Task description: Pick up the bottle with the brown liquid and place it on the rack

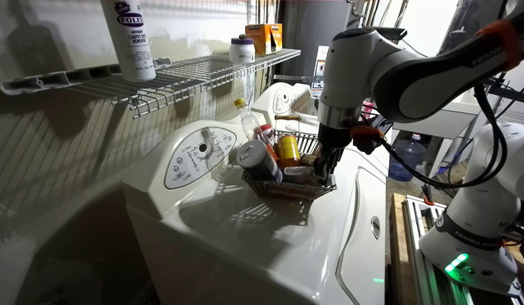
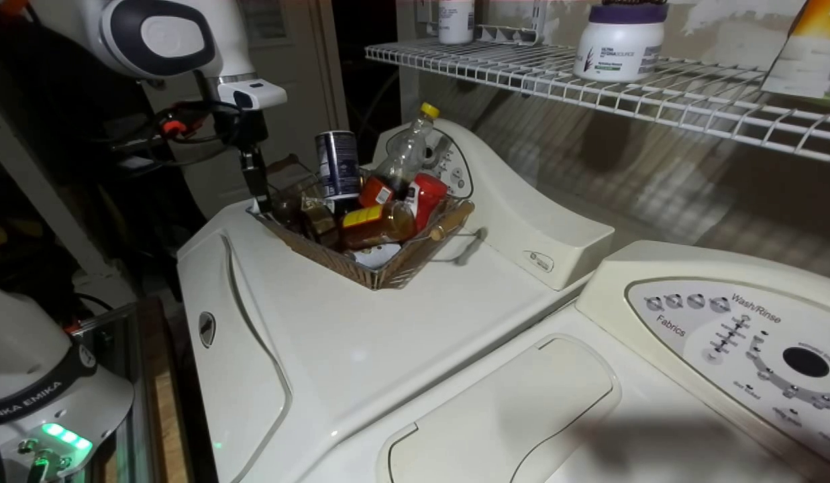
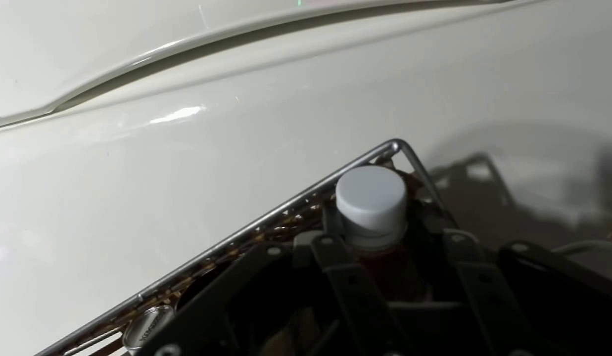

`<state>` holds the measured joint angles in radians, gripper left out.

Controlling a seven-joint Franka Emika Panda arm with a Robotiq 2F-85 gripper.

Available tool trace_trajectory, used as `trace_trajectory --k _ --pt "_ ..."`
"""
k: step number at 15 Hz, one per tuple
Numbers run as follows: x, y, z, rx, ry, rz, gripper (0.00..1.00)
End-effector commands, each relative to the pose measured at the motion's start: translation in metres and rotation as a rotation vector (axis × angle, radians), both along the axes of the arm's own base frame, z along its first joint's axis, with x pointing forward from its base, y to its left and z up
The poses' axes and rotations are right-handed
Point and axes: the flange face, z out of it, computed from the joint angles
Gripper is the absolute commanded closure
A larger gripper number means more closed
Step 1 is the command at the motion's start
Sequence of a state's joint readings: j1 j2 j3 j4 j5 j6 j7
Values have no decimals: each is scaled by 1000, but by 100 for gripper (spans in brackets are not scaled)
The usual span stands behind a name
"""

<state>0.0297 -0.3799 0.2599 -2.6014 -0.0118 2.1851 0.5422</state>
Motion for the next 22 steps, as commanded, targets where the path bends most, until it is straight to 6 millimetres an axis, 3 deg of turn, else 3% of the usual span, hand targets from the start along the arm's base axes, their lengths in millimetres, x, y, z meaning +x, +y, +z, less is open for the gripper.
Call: trace_trajectory --k 1,10,16,22 --pt "5 -6 4 17 25 -10 89" --pt "19 -23 44 191 98 -20 89" --pt "38 -42 69 397 155 -188 89" --pt "59 -63 72 540 242 -452 89"
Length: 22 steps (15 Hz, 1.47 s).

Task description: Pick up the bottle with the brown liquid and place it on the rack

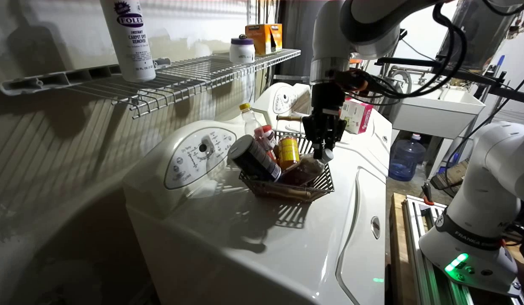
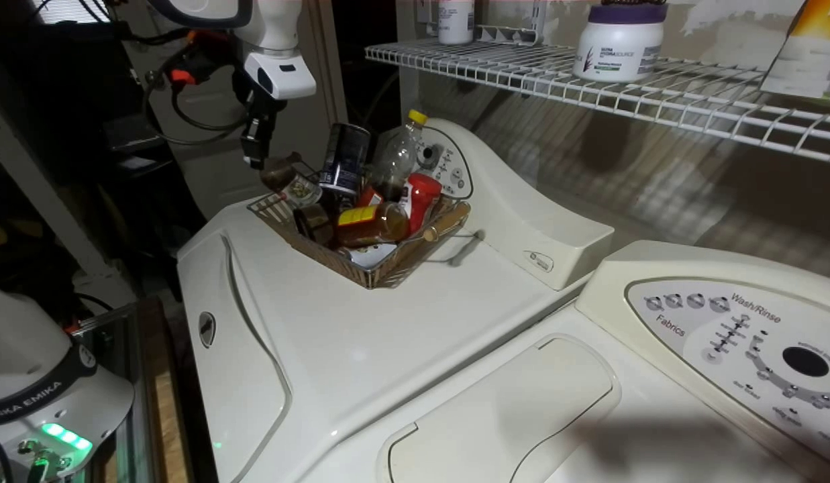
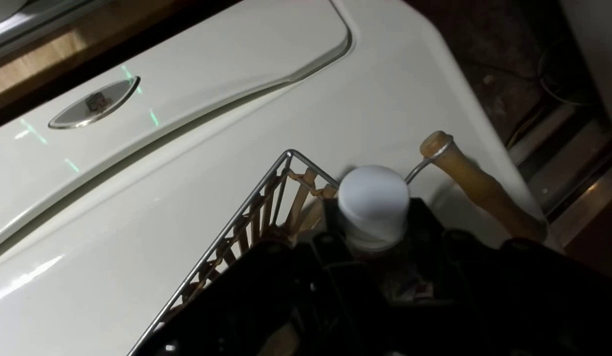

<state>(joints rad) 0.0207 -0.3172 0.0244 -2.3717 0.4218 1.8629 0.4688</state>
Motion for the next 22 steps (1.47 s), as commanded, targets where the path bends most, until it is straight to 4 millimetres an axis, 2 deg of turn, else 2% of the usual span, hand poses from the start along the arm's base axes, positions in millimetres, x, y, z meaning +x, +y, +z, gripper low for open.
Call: trace_trajectory --k 1,6,13,18,21,22 --pt "20 -7 9 77 79 -160 89" --pt "33 -24 2 12 171 -413 89" --pt "48 -25 -13 17 258 -582 89" --pt "52 -50 -19 93 298 -759 89" --pt "54 -60 -23 126 309 -814 74" --pt "54 -61 -23 108 295 -812 39"
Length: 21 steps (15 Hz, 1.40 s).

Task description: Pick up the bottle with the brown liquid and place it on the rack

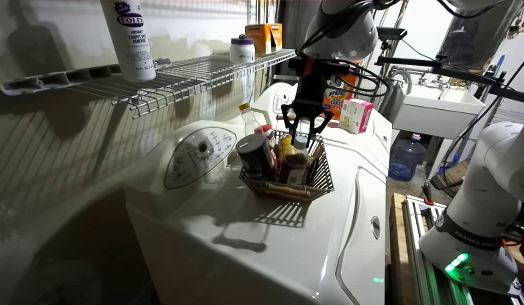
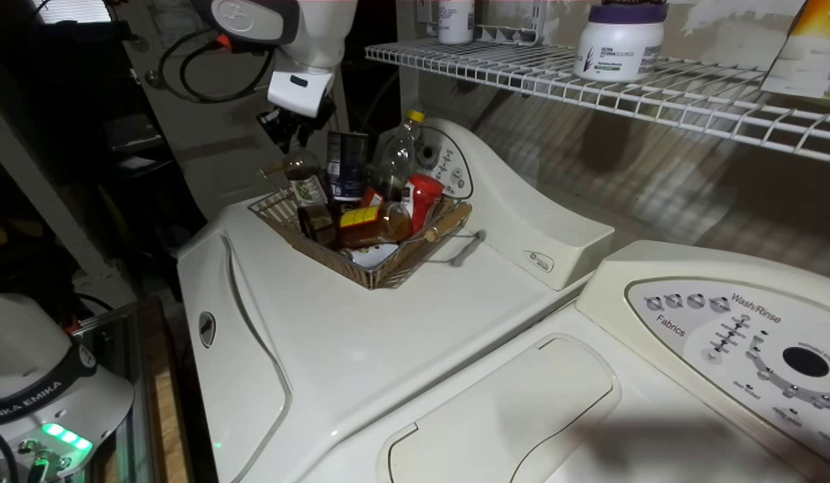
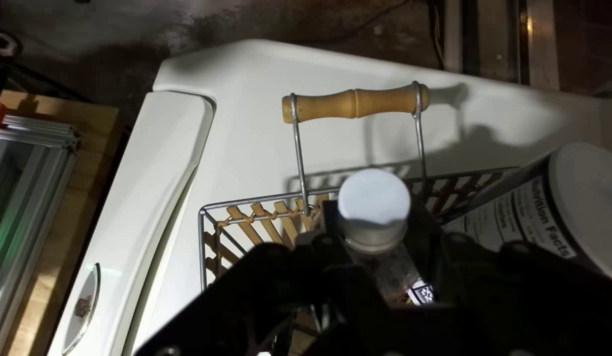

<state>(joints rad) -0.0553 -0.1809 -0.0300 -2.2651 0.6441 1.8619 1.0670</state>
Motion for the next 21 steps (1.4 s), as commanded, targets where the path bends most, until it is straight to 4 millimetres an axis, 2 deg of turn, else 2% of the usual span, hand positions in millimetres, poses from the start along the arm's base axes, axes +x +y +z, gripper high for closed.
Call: trace_trajectory --k 1,5,7,8,15,21 --pt "8 -14 -17 -54 -19 -52 38" --pt "12 -18 -28 -195 -77 -64 11" --pt "10 -12 -27 -277 -124 -22 0" --pt "8 -7 -25 -321 -143 1 0" --pt "-27 61 10 -633 -212 178 0" --pt "-50 97 36 -744 -273 229 0"
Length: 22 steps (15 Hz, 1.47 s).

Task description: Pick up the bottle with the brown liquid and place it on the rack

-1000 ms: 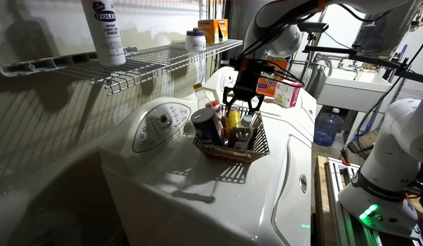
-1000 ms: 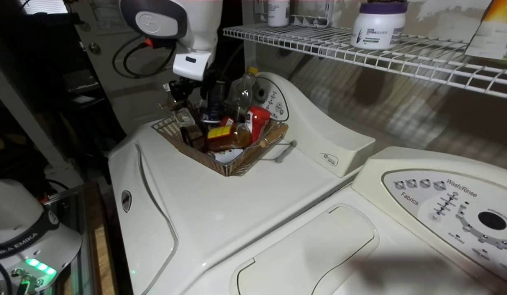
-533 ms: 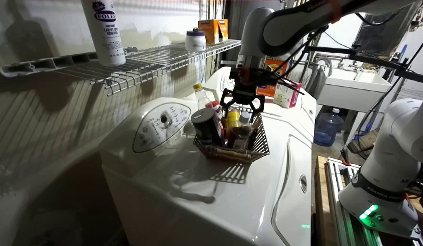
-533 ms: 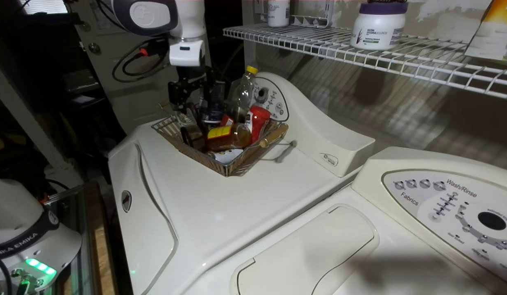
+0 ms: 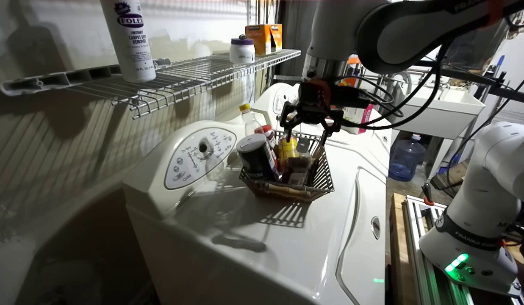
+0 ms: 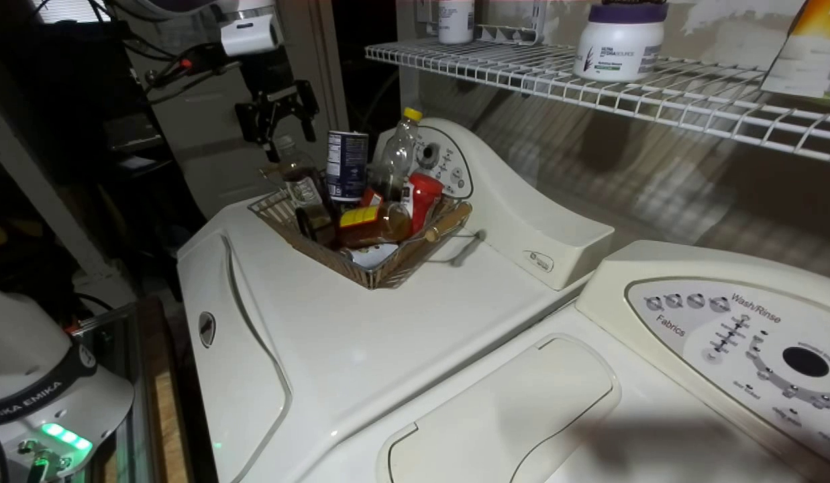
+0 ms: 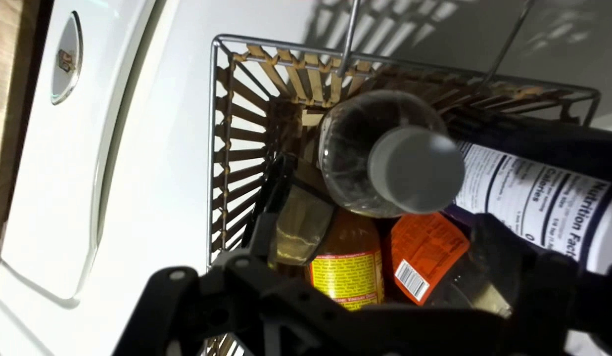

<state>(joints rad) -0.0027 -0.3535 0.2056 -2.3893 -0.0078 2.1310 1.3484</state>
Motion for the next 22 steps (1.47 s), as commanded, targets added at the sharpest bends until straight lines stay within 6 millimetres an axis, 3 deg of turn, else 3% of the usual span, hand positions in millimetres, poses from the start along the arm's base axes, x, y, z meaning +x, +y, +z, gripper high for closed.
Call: trace_trajectory --k 1,7,22 --pt "-19 14 13 -63 -32 10 0" --pt "-20 36 19 -70 -51 37 0" --pt "-7 38 12 -33 -43 75 3"
